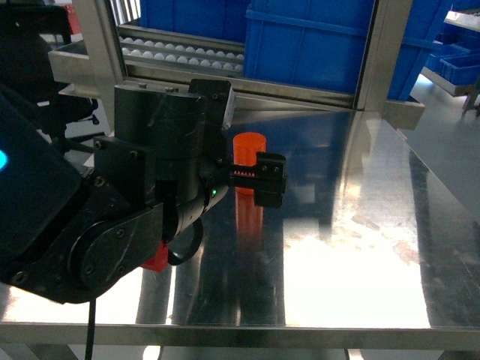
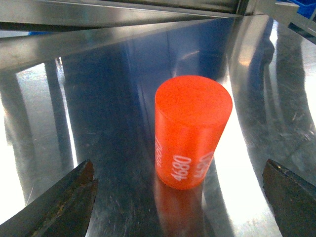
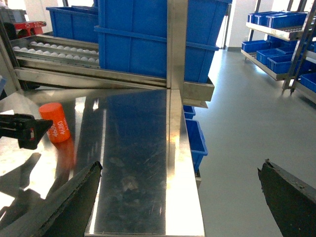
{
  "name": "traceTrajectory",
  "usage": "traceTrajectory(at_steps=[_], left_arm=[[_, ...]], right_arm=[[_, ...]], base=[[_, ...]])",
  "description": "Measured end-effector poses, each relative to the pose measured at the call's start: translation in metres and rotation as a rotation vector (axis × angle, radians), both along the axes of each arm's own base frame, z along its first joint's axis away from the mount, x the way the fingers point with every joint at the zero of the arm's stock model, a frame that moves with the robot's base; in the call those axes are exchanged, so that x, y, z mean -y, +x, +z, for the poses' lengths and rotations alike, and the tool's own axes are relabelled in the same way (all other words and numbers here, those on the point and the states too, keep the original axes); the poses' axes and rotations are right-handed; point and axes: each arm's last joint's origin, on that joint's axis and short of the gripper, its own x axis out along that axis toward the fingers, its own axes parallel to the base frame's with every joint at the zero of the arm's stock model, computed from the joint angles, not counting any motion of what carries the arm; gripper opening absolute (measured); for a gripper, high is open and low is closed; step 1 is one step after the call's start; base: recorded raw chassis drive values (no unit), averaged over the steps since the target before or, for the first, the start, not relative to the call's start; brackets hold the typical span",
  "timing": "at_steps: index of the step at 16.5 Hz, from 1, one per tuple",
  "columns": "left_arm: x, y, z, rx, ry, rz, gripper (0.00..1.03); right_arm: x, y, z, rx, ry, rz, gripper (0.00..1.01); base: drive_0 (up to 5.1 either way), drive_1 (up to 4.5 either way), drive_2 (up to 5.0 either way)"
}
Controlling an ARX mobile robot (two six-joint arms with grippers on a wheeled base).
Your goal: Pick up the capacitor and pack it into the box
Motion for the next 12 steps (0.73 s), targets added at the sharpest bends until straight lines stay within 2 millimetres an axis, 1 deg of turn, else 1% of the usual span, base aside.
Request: traceTrajectory(at_steps=[5, 7, 8, 9, 12], left_arm=[[0.011, 0.052, -0.027, -0.042, 0.022, 0.038, 0.98], [0.014, 0.066, -0.03, -0.029, 0.001, 0.034, 0.98], [0.014, 0.069, -0.032, -0.03, -0.013, 0.03, 0.98], [0.014, 0.07, -0.034, -0.038, -0.022, 0.029, 0.93], [0.015, 0.072, -0.037, -0.057, -0.021, 0.03, 0.61]], right_arm=[[0.0, 0.0, 0.0, 0.0, 0.0, 0.0, 0.98], [0.0, 0.0, 0.0, 0.0, 0.0, 0.0, 0.98], [0.0, 0.0, 0.0, 0.0, 0.0, 0.0, 0.98], [0.0, 0.0, 0.0, 0.0, 0.0, 0.0, 0.98], [0.0, 0.0, 0.0, 0.0, 0.0, 0.0, 0.98]], base=[[0.0, 0.0, 0.0], [0.0, 0.0, 0.0], [0.0, 0.0, 0.0], [0.0, 0.0, 0.0], [0.0, 0.0, 0.0]])
